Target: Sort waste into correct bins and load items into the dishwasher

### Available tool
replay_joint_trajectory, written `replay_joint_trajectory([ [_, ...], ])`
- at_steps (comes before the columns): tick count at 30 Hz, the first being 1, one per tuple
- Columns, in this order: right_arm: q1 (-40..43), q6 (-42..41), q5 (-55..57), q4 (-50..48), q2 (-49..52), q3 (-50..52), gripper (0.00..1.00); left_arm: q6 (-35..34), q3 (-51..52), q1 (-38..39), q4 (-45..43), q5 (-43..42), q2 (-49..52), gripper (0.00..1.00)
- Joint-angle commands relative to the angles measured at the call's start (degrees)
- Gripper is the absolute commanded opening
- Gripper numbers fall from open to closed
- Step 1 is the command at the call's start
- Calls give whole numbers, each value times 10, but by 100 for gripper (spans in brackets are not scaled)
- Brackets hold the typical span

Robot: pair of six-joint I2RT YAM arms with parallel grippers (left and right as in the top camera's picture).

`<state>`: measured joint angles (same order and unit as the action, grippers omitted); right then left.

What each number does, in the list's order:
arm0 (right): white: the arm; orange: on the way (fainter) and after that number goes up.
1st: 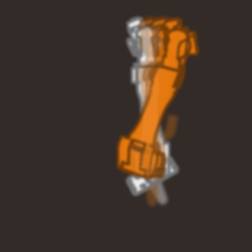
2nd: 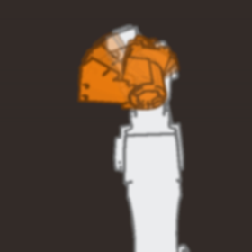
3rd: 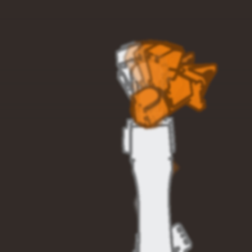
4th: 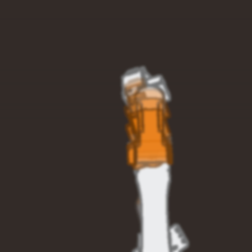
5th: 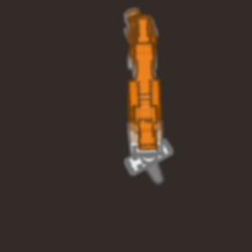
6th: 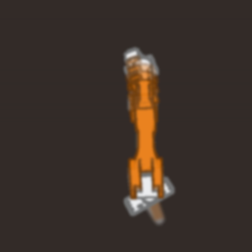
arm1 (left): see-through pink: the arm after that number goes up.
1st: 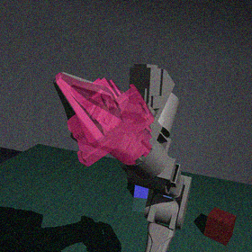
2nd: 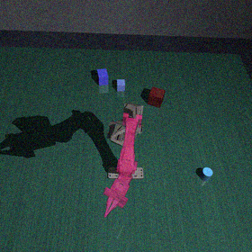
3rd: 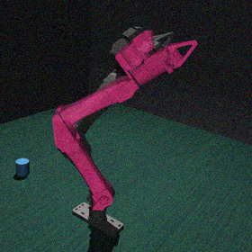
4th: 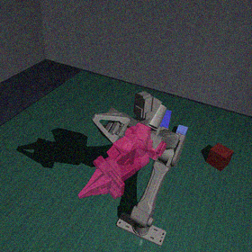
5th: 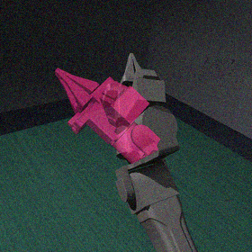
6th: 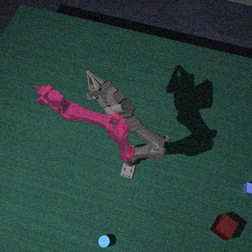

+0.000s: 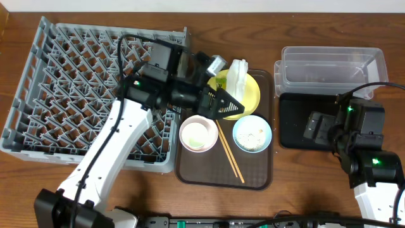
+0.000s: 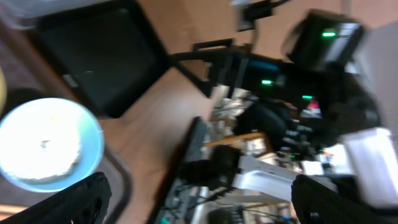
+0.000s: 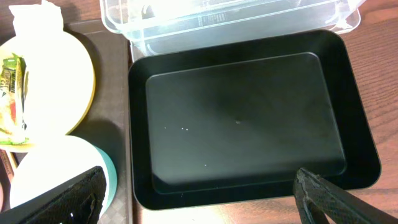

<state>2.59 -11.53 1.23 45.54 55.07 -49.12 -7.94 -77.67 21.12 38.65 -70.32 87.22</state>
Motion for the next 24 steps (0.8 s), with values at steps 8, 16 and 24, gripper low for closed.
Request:
replay_joint_trajectory([
  [8, 4, 4, -2, 2, 1, -12, 94, -5, -11, -25, -6, -139, -7, 95],
  [16, 4, 4, -2, 2, 1, -12, 94, -5, -11, -25, -18, -197, -7, 95],
  [24, 4, 4, -2, 2, 1, -12, 94, -5, -11, -25, -18, -197, -7, 88],
])
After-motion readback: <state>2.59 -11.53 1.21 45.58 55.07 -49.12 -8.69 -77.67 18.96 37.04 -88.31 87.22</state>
